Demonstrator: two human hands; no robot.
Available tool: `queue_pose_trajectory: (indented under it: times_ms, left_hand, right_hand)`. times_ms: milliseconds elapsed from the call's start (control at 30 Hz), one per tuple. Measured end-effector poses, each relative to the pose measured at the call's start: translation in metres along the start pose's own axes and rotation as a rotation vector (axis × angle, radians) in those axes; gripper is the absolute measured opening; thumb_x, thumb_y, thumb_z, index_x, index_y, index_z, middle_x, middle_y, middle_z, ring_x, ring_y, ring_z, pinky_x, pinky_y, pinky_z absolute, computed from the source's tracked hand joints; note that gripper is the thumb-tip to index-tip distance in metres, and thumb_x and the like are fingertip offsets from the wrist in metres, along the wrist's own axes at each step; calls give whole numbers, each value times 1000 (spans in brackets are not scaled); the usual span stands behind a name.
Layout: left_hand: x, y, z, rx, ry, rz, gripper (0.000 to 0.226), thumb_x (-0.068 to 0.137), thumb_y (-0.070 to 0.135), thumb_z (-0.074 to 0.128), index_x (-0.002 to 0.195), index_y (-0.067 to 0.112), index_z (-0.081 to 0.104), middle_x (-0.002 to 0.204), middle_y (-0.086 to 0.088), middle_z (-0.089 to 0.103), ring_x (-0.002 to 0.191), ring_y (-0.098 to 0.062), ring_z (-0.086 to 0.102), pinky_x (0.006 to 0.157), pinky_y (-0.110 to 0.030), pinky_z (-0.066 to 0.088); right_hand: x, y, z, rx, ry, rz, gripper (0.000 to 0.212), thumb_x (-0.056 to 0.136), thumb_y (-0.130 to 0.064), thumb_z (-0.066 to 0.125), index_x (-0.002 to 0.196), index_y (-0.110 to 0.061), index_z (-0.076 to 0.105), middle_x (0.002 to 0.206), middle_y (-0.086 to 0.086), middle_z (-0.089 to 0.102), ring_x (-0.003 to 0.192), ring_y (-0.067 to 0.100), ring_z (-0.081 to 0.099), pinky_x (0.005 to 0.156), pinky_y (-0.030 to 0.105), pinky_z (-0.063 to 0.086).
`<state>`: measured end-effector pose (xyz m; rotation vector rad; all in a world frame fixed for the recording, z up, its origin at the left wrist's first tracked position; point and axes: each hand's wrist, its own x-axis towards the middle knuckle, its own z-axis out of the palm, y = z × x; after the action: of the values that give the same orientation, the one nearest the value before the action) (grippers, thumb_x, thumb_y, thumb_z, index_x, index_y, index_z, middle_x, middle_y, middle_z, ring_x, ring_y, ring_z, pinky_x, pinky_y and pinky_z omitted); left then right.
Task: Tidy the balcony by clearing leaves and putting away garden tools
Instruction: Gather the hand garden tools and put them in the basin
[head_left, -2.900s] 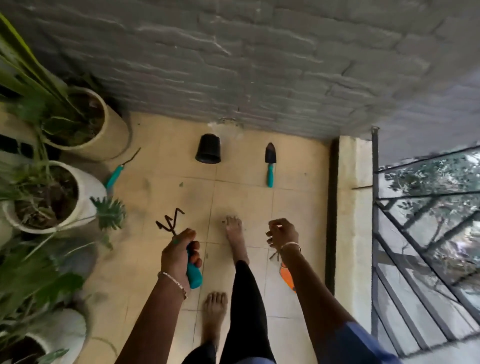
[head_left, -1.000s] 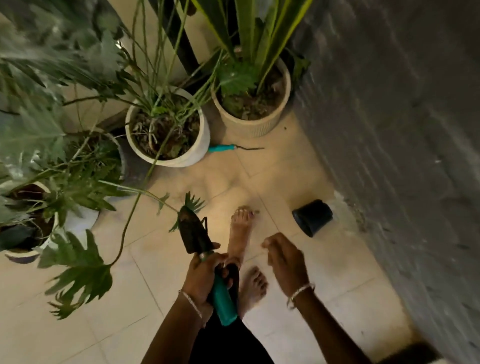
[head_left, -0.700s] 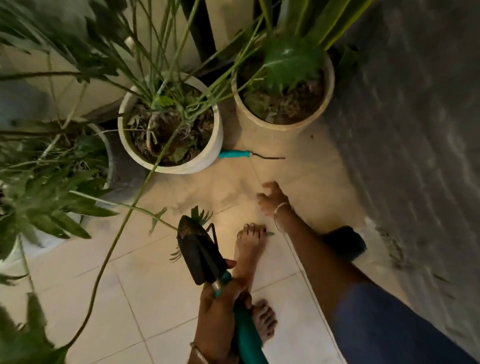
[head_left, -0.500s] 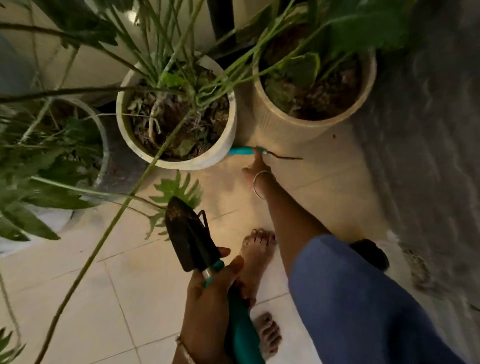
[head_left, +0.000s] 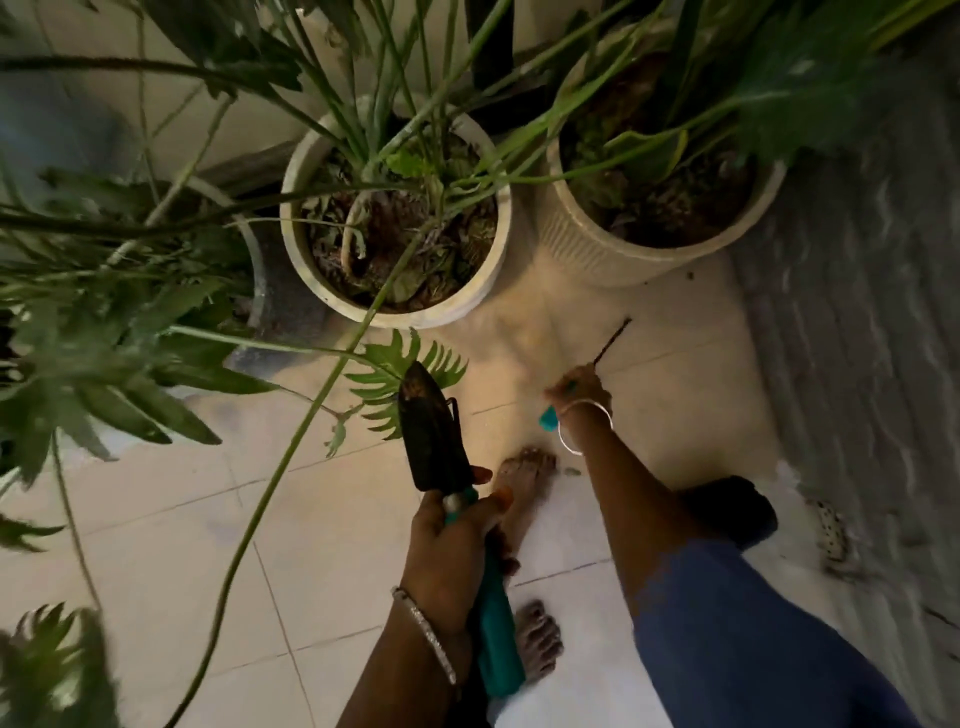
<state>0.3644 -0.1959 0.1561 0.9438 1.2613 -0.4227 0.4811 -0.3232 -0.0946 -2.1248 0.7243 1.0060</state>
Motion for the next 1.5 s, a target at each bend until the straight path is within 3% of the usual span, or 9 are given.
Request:
queue_pose_trajectory:
  times_ms: [100,200,400,533,800,1000,1267,1367,1500]
  left_hand:
    - [-11,-11,-5,-32,-50,-29,16,92,0,58,100,14,57,59,-3,49,51,-17,44,49,-29,41]
    - [-31,-19,-13,-49,-32,-18,20,92,-4,56,98,15,57,63,-5,50,50,-17,44,53,-30,42]
    - [-117,-20,-13,-148,-142,-116,9,92,11,63,97,17,58,66,-3,50,50,-14,48,47,-27,45]
    - [-196,-5,-8,-95,-253,-107,13,90,19,67,89,14,55,64,-1,47,48,-12,46,45,-23,44]
    - [-368,42,-15,-64,-483,61,59,66,49,84,102,8,61,77,-10,54,65,-20,53,61,-33,49]
    - [-468,88,-32,-176,-539,220,26,75,29,77,81,15,56,67,-7,53,62,-21,58,58,-31,55]
    - [-553,163,-103,-383,-591,333,33,56,16,84,74,15,56,68,-8,50,59,-22,54,62,-32,52]
    - [-584,183,-141,-533,-505,468,19,68,11,74,72,11,55,64,-8,53,57,-21,55,61,-32,54]
    - [-614,196,-199,-746,-317,812,22,84,-5,63,78,15,55,63,-4,56,53,-15,56,51,-26,51]
  right_hand:
    - [-82,31,-29,316,-41,53,26,85,-7,69,72,-21,52,90,9,60,86,29,58,68,30,46]
    - [-153,46,-66,694,-153,282,21,95,-5,58,85,-23,55,80,12,57,60,24,54,49,25,40]
    - [-342,32,-156,795,-176,292,28,94,-15,60,119,-27,58,94,9,63,60,16,48,58,29,40]
    - [-453,8,-190,850,-196,70,22,97,-15,52,118,-13,60,81,10,60,49,14,44,44,24,35]
    - [-648,-44,-233,572,-18,-331,15,99,-21,51,108,-32,55,74,-4,63,58,7,58,51,25,46]
    - [-748,-69,-256,182,184,-761,14,94,-39,50,108,-36,48,90,-15,64,82,4,63,68,32,54]
    - [-839,-136,-255,79,183,-1214,32,90,-40,54,122,-35,56,112,-14,53,107,6,55,90,27,48]
    - [-875,-166,-236,443,-31,-1099,28,82,-34,63,110,-28,63,110,-6,63,101,6,62,86,23,50]
    - [-912,-200,-192,981,-485,-464,28,88,-39,59,100,-14,63,101,14,63,96,27,60,81,39,46]
